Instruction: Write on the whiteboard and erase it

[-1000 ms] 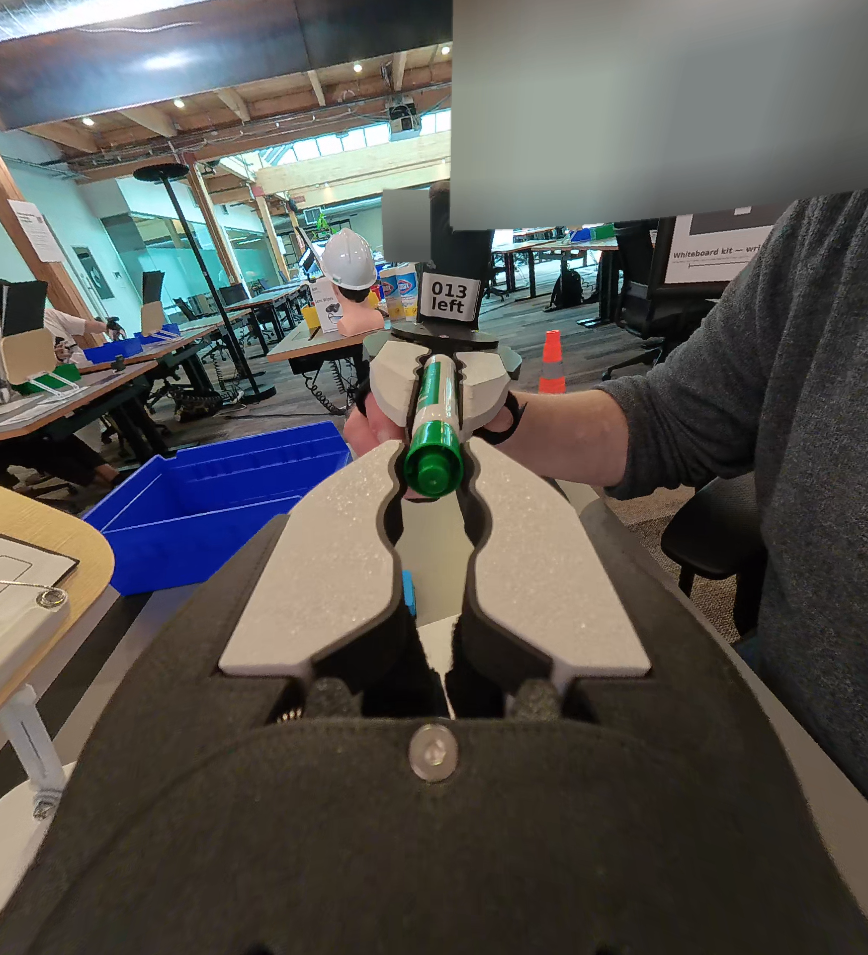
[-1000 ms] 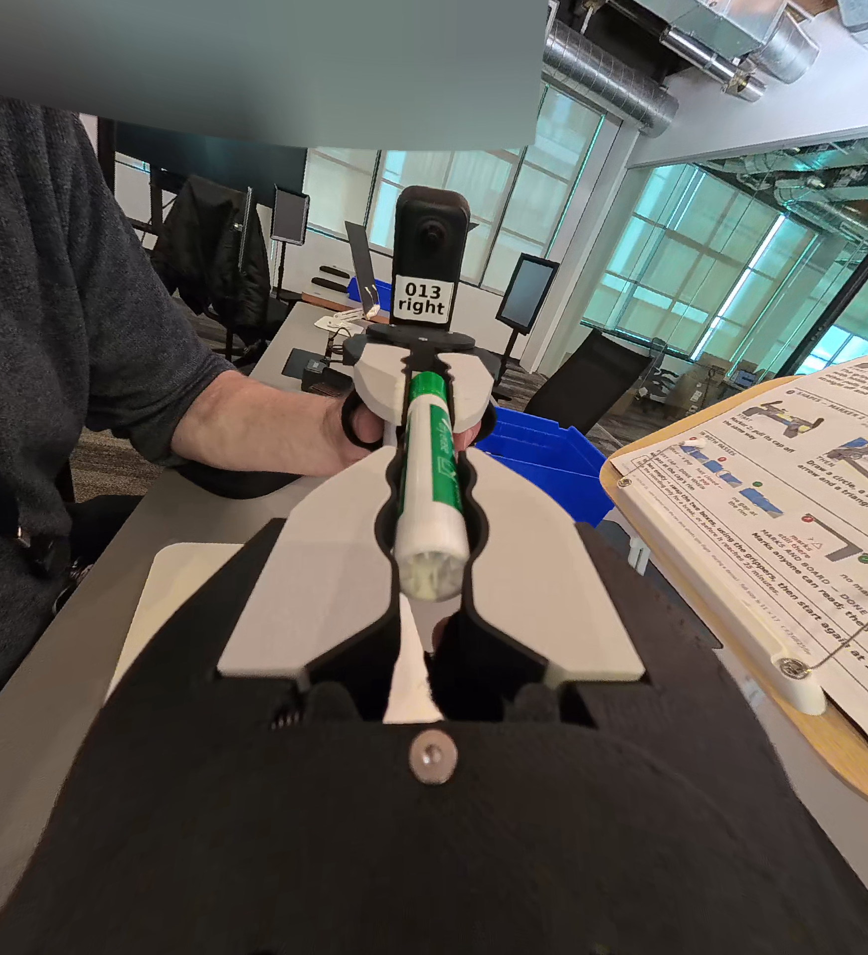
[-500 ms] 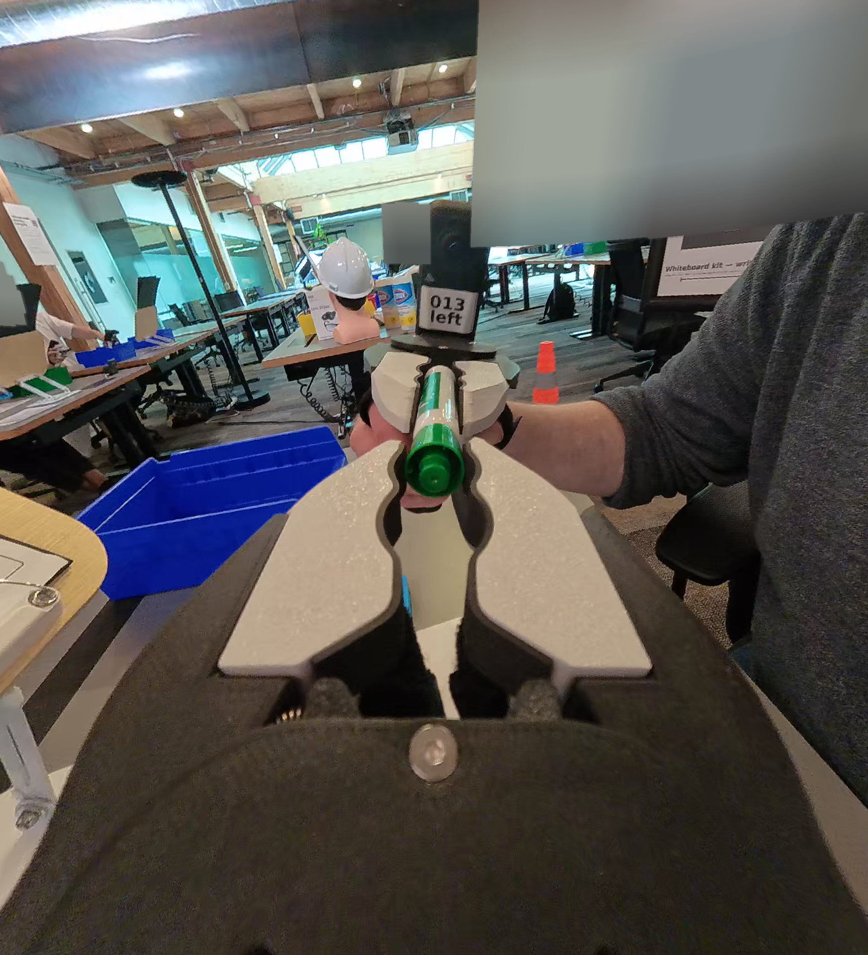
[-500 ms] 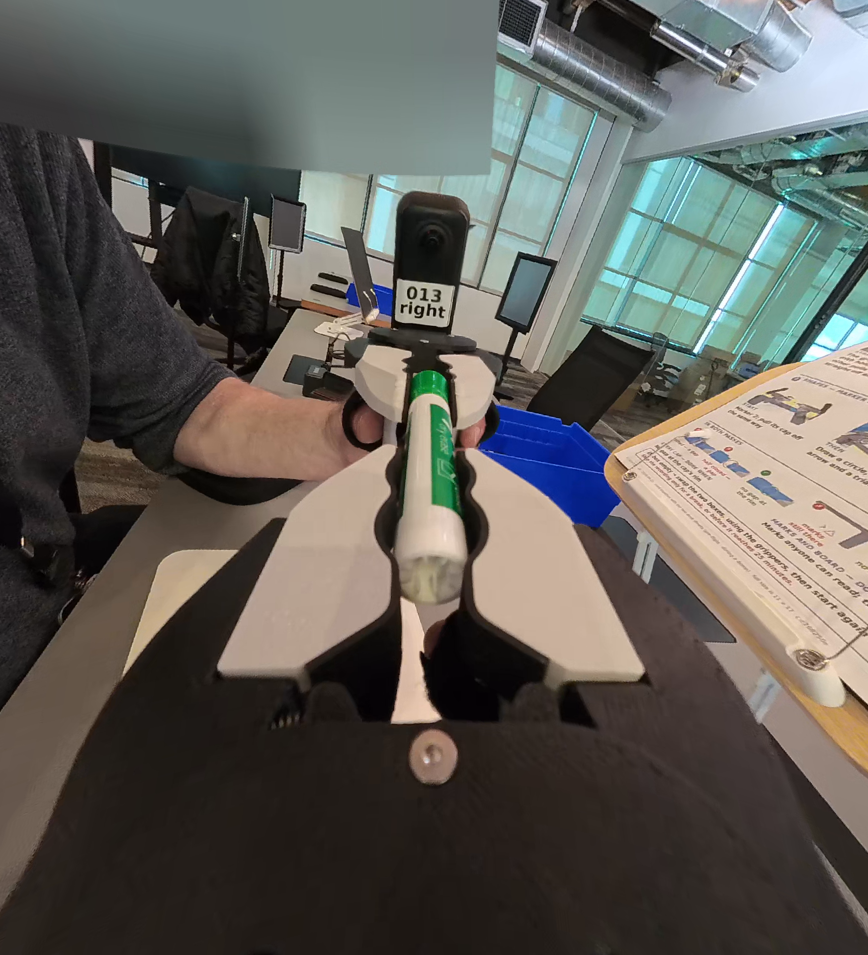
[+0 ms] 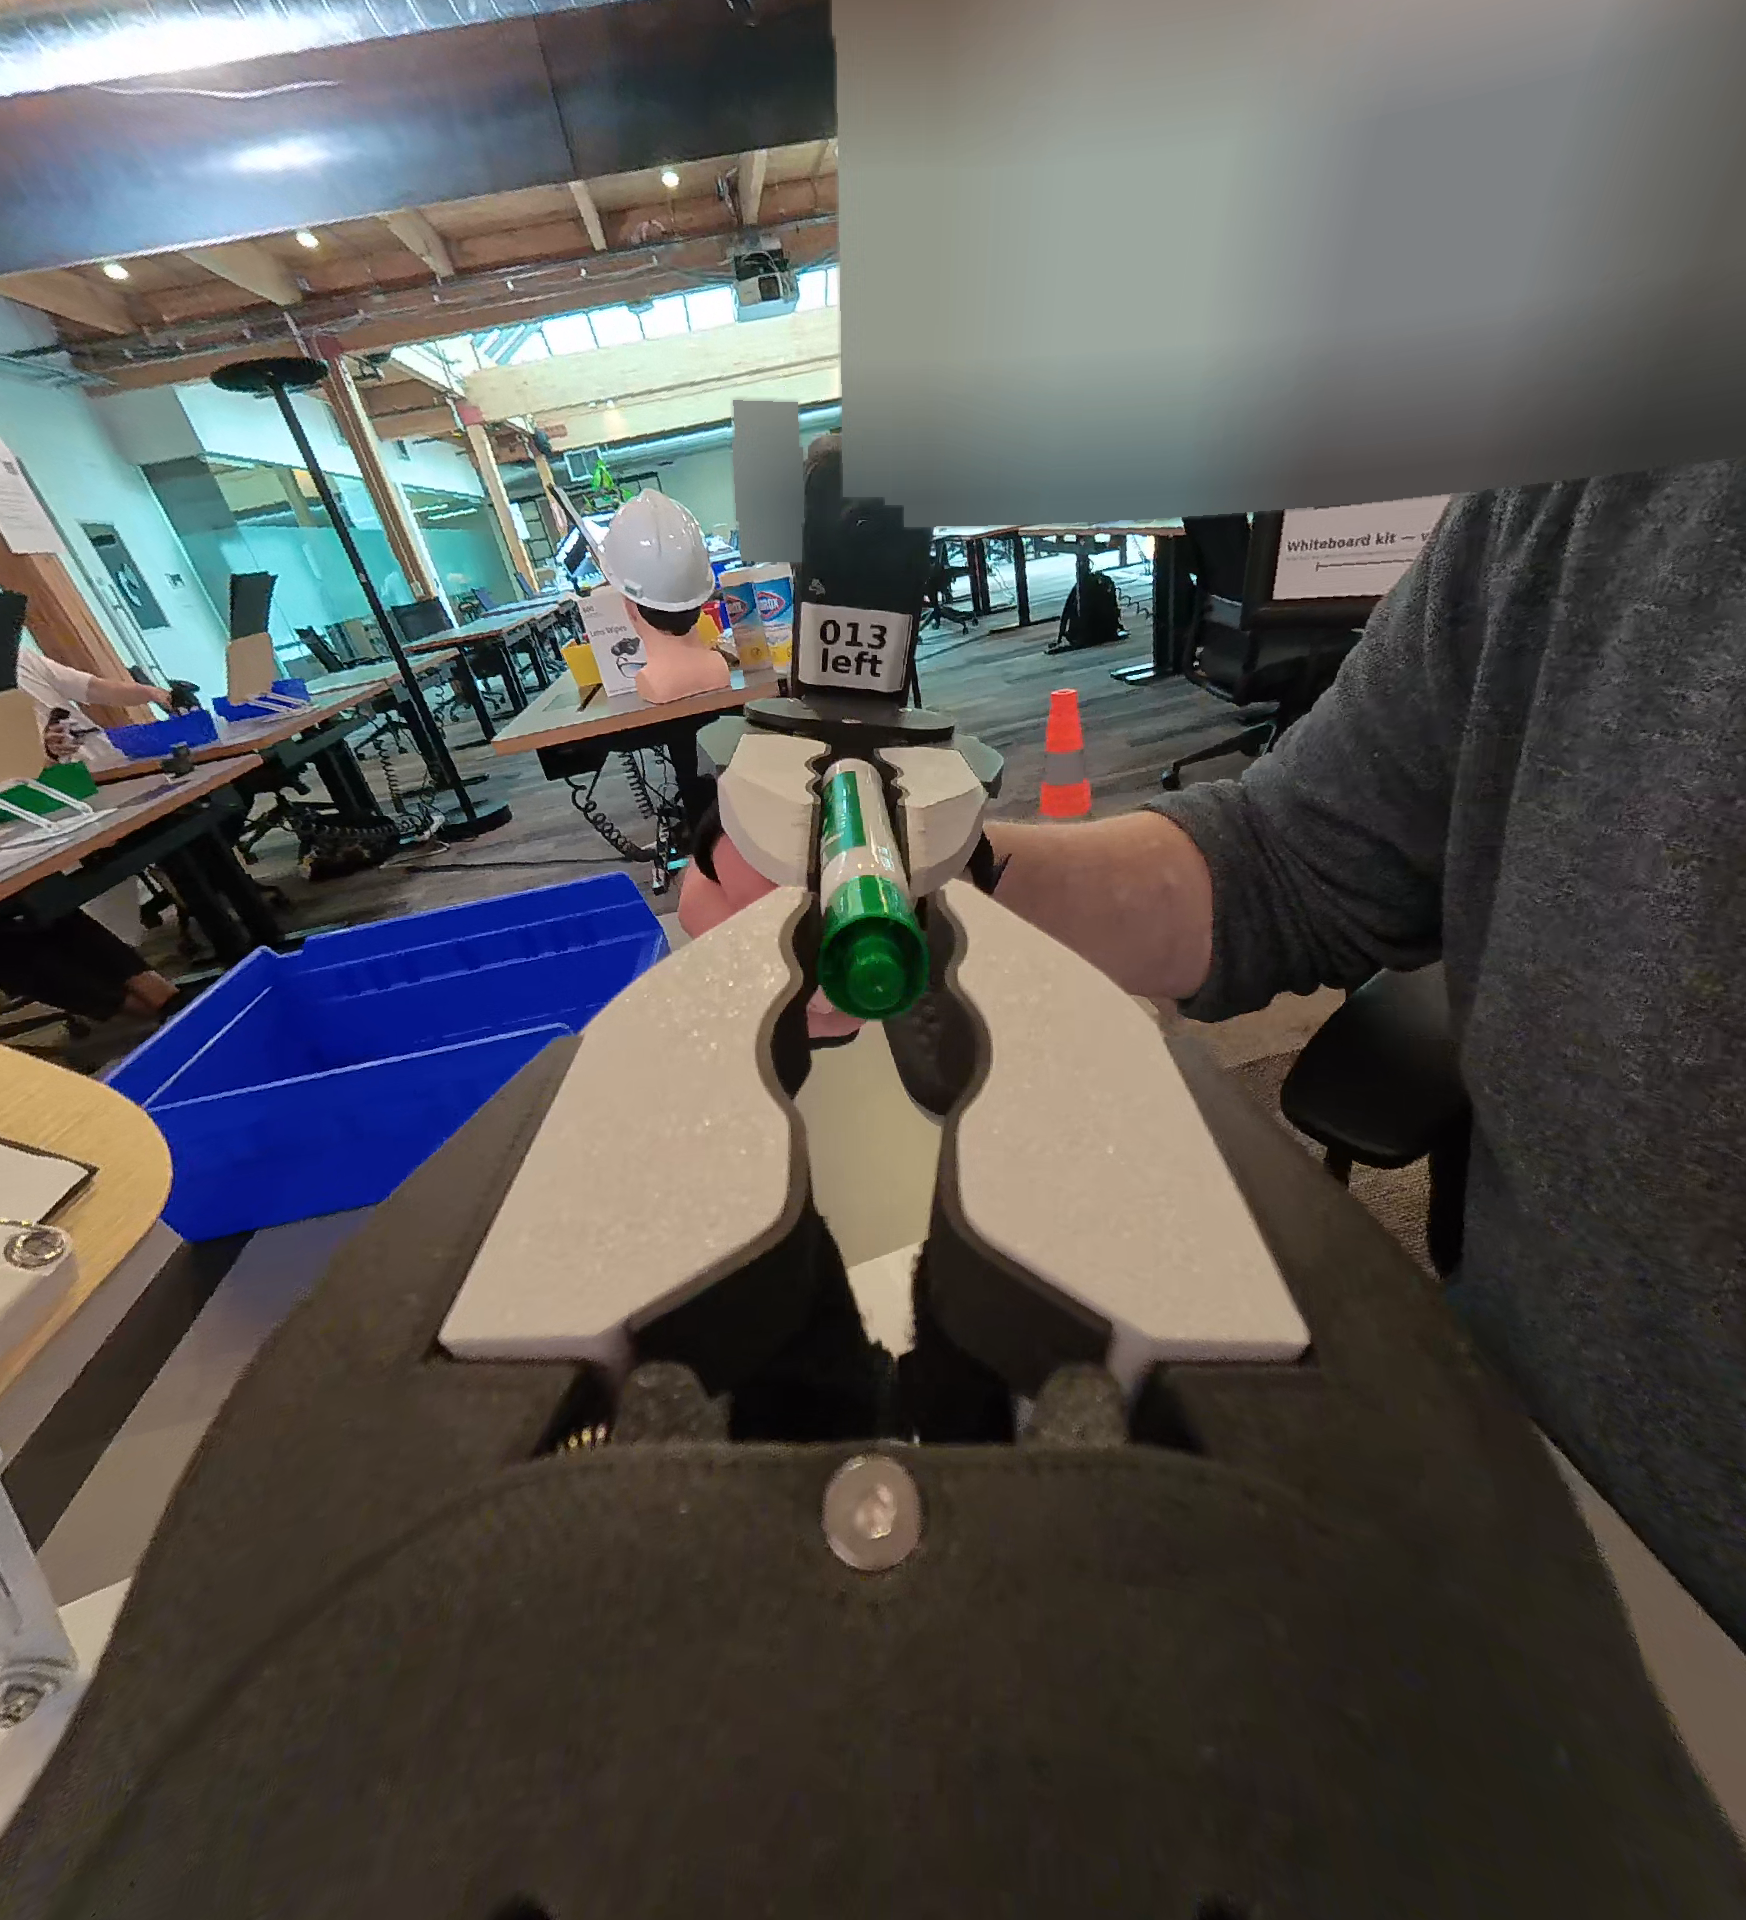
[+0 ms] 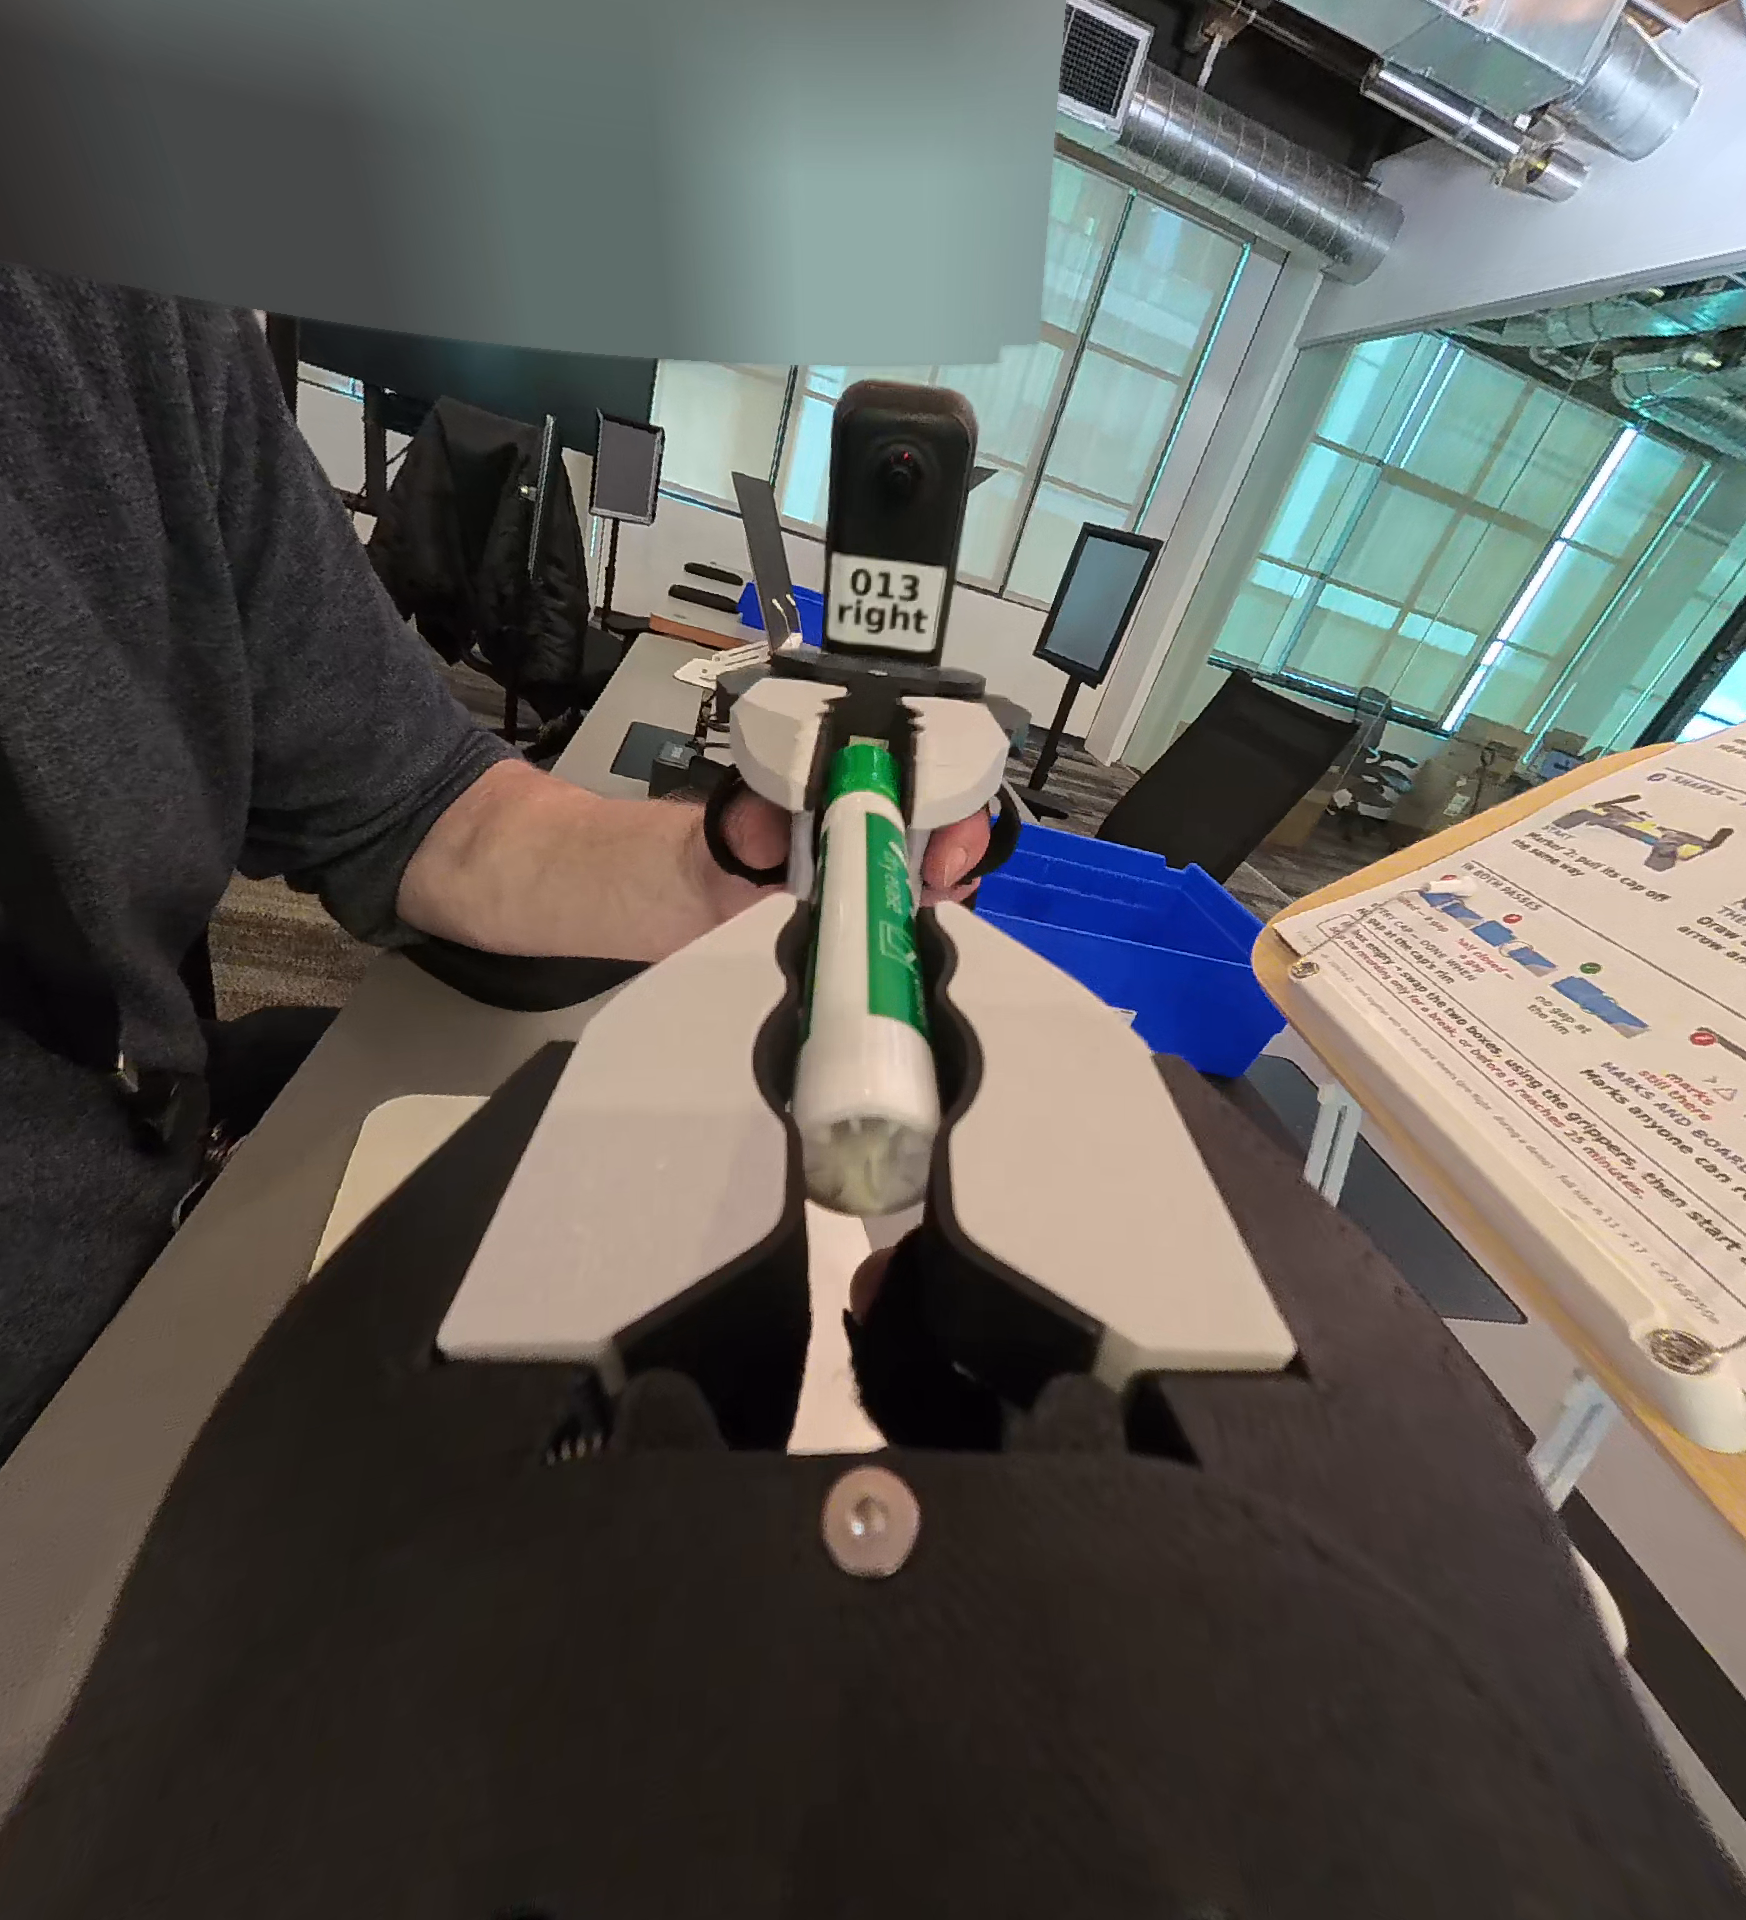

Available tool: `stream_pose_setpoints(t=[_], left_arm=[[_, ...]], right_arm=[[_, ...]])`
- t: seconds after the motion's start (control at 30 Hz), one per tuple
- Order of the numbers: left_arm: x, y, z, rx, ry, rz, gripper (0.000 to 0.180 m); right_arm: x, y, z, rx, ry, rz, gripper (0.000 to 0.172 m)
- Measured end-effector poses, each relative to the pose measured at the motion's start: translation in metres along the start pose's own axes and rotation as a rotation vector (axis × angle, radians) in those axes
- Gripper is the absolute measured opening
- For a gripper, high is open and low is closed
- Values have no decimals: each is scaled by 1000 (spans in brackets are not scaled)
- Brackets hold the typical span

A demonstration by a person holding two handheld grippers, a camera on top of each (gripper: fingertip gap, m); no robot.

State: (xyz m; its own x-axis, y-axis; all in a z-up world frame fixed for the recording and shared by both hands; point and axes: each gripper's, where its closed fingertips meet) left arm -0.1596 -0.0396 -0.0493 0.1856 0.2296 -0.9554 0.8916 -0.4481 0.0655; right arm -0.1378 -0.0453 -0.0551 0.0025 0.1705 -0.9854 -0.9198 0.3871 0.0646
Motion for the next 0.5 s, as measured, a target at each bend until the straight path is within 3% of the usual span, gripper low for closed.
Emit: stream_pose_setpoints(t=[0.03,0.5], left_arm=[[-2,0,1,-2,12,-1,20],[-29,10,13,-92,31,-27,18]], right_arm=[[-1,0,-2,-2,-2,6,20],[-22,-7,-16,-21,-41,29,22]])
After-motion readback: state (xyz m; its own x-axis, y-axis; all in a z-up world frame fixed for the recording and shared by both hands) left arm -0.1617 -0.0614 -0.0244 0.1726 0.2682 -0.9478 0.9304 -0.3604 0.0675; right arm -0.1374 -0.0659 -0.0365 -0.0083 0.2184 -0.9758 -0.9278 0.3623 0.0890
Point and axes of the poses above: each gripper's, where its closed fingertips meet, y out along the fingers, x out of its underside, z = x × y across the jaws, and after that the axes turned 7 degrees about y, right-handed
